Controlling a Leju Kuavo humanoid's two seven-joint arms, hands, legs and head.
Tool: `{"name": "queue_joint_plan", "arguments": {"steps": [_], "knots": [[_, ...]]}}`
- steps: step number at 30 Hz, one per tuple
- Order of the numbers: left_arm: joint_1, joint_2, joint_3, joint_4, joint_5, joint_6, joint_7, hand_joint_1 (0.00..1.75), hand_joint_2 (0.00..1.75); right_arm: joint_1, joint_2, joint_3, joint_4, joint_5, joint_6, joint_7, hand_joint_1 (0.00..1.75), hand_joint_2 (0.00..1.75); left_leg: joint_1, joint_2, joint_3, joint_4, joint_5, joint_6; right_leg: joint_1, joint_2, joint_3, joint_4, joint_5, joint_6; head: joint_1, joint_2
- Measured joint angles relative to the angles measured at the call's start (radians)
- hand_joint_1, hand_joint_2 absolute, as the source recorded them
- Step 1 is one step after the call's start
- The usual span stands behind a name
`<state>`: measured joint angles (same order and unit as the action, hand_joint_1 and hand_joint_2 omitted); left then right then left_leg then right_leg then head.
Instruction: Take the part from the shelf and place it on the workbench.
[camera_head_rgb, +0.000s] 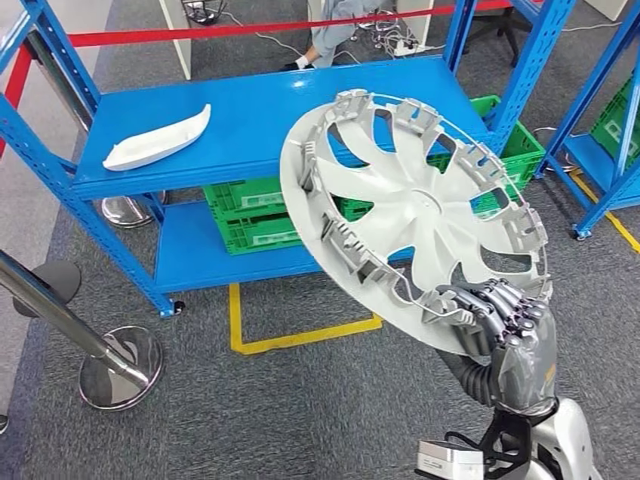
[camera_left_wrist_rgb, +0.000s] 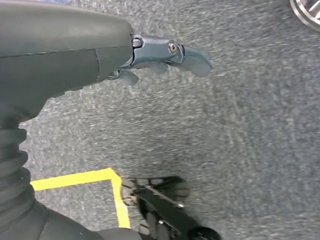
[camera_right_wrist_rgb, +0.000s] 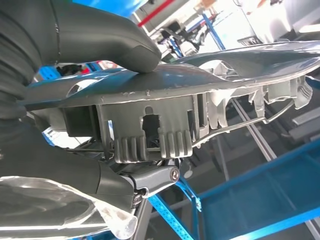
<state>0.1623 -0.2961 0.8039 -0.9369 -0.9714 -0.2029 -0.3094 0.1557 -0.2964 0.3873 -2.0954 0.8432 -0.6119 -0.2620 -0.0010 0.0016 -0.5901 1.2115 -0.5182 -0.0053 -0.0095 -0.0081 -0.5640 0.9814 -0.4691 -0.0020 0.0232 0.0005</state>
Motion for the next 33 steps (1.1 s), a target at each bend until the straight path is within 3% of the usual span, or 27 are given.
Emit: {"name": "queue_joint_plan", "arguments": {"steps": [2,3,4,6,7,8,10,11,12,13,14,15,16,18,19,21,22,23,26,27,28,29,31,33], "knots": [[-0.003,0.016,-0.021,0.003,0.013,0.012,-0.002,0.00,1.75,0.008,0.000,-0.002,-0.008,0.010,0.000,0.009,1.75,1.75,-0.003,-0.006,0.105,-0.150,-0.001,0.013,0.002,0.001,-0.027,0.011,0.017,0.008,0.001,0.000],[-0.006,0.023,-0.031,0.006,0.019,0.019,-0.003,0.00,1.75,0.011,0.000,-0.004,-0.012,0.015,0.000,0.012,1.75,1.75,-0.005,-0.008,0.138,-0.205,-0.014,0.019,0.002,0.001,-0.035,0.014,0.027,0.013,0.001,0.000],[-0.009,0.030,-0.041,0.010,0.024,0.025,-0.003,0.00,1.75,0.014,0.000,-0.006,-0.016,0.021,0.000,0.016,1.75,1.75,-0.008,-0.009,0.153,-0.238,-0.024,0.023,0.002,0.001,-0.042,0.014,0.037,0.020,0.001,0.000],[-0.011,0.039,-0.061,0.020,0.036,0.038,-0.003,0.00,1.75,0.024,-0.001,-0.011,-0.026,0.033,0.000,0.023,1.75,1.75,-0.009,-0.004,0.140,-0.253,-0.013,0.031,-0.001,0.003,-0.055,0.015,0.048,0.033,0.001,0.000],[-0.011,0.043,-0.072,0.025,0.043,0.043,-0.002,0.00,1.75,0.029,-0.001,-0.013,-0.030,0.037,0.000,0.026,1.75,1.75,-0.008,0.000,0.128,-0.257,0.000,0.038,-0.001,0.004,-0.066,0.027,0.030,0.038,0.002,0.000],[-0.011,0.047,-0.081,0.029,0.047,0.046,-0.002,0.00,1.75,0.033,-0.002,-0.016,-0.033,0.041,0.000,0.028,1.75,1.75,-0.006,0.005,0.114,-0.260,0.013,0.044,-0.002,0.006,-0.079,0.054,-0.007,0.042,0.003,0.000],[-0.012,0.051,-0.098,0.035,0.051,0.048,-0.002,0.00,1.75,0.039,-0.004,-0.020,-0.036,0.044,0.000,0.031,1.75,1.75,-0.006,0.012,0.084,-0.260,0.038,0.052,-0.003,0.007,-0.109,0.163,-0.111,0.048,0.006,0.000],[-0.012,0.052,-0.104,0.038,0.051,0.048,-0.002,0.00,1.75,0.041,-0.005,-0.021,-0.036,0.045,0.000,0.031,1.75,1.75,-0.007,0.016,0.068,-0.258,0.051,0.052,-0.004,0.006,-0.119,0.228,-0.142,0.051,0.006,0.000],[-0.012,0.053,-0.109,0.041,0.052,0.049,-0.002,0.00,1.75,0.043,-0.005,-0.022,-0.037,0.046,0.000,0.032,1.75,1.75,-0.008,0.020,0.051,-0.255,0.063,0.052,-0.004,0.006,-0.122,0.279,-0.148,0.054,0.006,0.000],[-0.012,0.054,-0.113,0.044,0.052,0.049,-0.002,0.00,1.75,0.045,-0.005,-0.023,-0.037,0.046,0.000,0.032,1.75,1.75,-0.008,0.024,0.033,-0.252,0.076,0.051,-0.004,0.006,-0.111,0.305,-0.128,0.056,0.006,0.000],[-0.012,0.055,-0.116,0.047,0.052,0.050,-0.002,0.00,1.75,0.046,-0.006,-0.024,-0.037,0.047,0.000,0.033,1.75,1.75,-0.008,0.028,0.014,-0.247,0.087,0.048,-0.004,0.006,-0.085,0.295,-0.095,0.057,0.006,0.000],[-0.013,0.056,-0.119,0.049,0.052,0.050,-0.002,0.00,1.75,0.046,-0.006,-0.025,-0.037,0.047,0.000,0.033,1.75,1.75,-0.008,0.031,-0.001,-0.241,0.096,0.045,-0.005,0.003,-0.041,0.252,-0.066,0.058,0.006,0.000],[-0.013,0.058,-0.121,0.051,0.052,0.050,-0.002,0.00,1.75,0.046,-0.006,-0.026,-0.038,0.047,0.000,0.034,1.75,1.75,-0.010,0.032,-0.015,-0.234,0.105,0.041,-0.007,-0.003,0.019,0.179,-0.058,0.059,0.006,0.000],[-0.014,0.061,-0.125,0.052,0.052,0.051,-0.002,0.00,1.75,0.047,-0.006,-0.027,-0.042,0.047,0.000,0.035,1.75,1.75,-0.015,0.034,-0.031,-0.220,0.122,0.032,-0.007,-0.011,0.125,0.028,-0.087,0.051,0.007,0.000],[-0.014,0.063,-0.126,0.053,0.052,0.051,-0.002,0.00,1.75,0.048,-0.006,-0.027,-0.044,0.047,0.000,0.035,1.75,1.75,-0.016,0.034,-0.037,-0.216,0.132,0.029,-0.005,-0.013,0.149,-0.014,-0.103,0.045,0.007,0.000],[-0.013,0.066,-0.127,0.055,0.052,0.051,-0.002,0.00,1.75,0.051,-0.006,-0.027,-0.046,0.047,0.000,0.035,1.75,1.75,-0.014,0.034,-0.047,-0.212,0.146,0.020,-0.004,-0.010,0.137,-0.023,-0.099,0.028,0.007,0.000],[-0.011,0.069,-0.128,0.057,0.052,0.051,-0.002,0.00,1.75,0.051,-0.006,-0.027,-0.047,0.048,0.000,0.035,1.75,1.75,-0.012,0.030,-0.054,-0.200,0.131,0.013,-0.004,-0.010,0.126,-0.021,-0.090,0.020,0.006,0.000],[-0.009,0.070,-0.129,0.058,0.053,0.052,-0.001,0.00,1.75,0.052,-0.006,-0.028,-0.047,0.048,0.000,0.036,1.75,1.75,-0.010,0.023,-0.062,-0.171,0.094,0.006,-0.005,-0.009,0.114,-0.021,-0.079,0.011,0.005,0.000],[-0.005,0.068,-0.136,0.061,0.064,0.060,0.013,0.00,1.75,0.057,-0.006,-0.029,-0.049,0.055,-0.002,0.039,1.75,1.75,-0.005,0.009,-0.091,0.003,-0.068,-0.007,-0.003,-0.003,0.074,-0.018,-0.041,-0.002,0.000,0.000],[-0.005,0.066,-0.139,0.062,0.068,0.063,0.019,0.00,1.75,0.060,-0.006,-0.031,-0.051,0.057,-0.002,0.040,1.75,1.75,-0.004,0.008,-0.093,0.053,-0.087,-0.007,-0.001,0.001,0.058,-0.016,-0.028,-0.003,-0.001,0.000],[-0.004,0.064,-0.143,0.062,0.071,0.065,0.026,0.00,1.75,0.065,-0.006,-0.033,-0.054,0.061,-0.003,0.042,1.75,1.75,-0.004,0.007,-0.083,0.078,-0.083,-0.005,0.000,0.006,0.040,-0.012,-0.015,-0.002,-0.001,0.000],[-0.002,0.062,-0.148,0.061,0.074,0.066,0.031,0.00,1.75,0.070,-0.006,-0.035,-0.056,0.064,-0.003,0.043,1.75,1.75,-0.004,0.005,-0.058,0.067,-0.060,0.000,0.002,0.012,0.021,-0.008,-0.004,-0.002,-0.001,0.000],[0.001,0.060,-0.158,0.059,0.082,0.066,0.041,0.00,1.75,0.080,-0.006,-0.040,-0.062,0.071,-0.003,0.048,1.75,1.75,-0.009,-0.020,0.034,-0.045,-0.011,0.023,0.005,0.027,-0.011,-0.001,0.015,0.000,-0.001,0.000],[0.005,0.059,-0.167,0.055,0.093,0.066,0.049,0.00,1.75,0.086,-0.006,-0.043,-0.070,0.078,-0.003,0.053,1.75,1.75,-0.015,-0.058,0.130,-0.191,-0.010,0.045,0.009,0.042,-0.031,0.002,0.033,0.006,0.000,0.000]]}}
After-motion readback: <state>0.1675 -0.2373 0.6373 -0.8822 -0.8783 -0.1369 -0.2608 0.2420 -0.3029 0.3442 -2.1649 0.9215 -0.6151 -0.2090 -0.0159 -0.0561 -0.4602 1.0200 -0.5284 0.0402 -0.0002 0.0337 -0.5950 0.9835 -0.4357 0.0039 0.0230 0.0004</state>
